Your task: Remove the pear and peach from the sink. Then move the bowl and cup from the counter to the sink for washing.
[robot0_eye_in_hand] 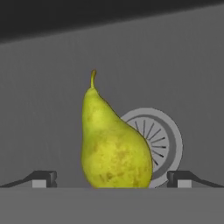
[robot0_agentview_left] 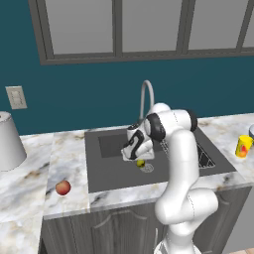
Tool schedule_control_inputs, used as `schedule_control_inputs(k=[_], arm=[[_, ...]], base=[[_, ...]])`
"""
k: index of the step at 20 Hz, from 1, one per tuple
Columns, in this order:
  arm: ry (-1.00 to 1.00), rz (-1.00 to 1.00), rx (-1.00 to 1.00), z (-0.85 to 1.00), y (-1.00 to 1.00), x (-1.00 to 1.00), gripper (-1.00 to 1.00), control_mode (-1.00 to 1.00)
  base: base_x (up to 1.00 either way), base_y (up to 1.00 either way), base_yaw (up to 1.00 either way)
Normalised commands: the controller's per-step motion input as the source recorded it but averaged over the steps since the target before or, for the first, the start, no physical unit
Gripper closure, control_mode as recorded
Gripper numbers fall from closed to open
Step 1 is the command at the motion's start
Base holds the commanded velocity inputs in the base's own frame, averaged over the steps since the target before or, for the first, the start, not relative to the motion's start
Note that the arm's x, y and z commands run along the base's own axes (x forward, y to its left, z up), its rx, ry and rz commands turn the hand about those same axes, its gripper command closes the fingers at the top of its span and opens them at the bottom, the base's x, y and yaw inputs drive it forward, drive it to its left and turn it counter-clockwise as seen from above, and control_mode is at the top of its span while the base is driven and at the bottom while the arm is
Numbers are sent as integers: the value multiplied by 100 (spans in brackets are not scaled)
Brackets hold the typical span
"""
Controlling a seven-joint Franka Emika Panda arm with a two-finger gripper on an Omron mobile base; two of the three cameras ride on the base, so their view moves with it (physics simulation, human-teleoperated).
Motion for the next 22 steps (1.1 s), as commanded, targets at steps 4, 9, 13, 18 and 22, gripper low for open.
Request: schedule_control_inputs(k=[4, 9, 13, 18, 22], arm=[[10, 0, 0, -17, -1, 8, -100, -100], [5, 1, 0, -14, -1, 11, -100, -100], [2, 3, 0, -10, -5, 6, -100, -100], [6, 0, 0, -10, -1, 0, -100, -100], [5, 0, 0, -9, -1, 0, -100, -100]], base=[[0, 0, 0], [0, 0, 0], [0, 0, 0], [0, 0, 0], [0, 0, 0]])
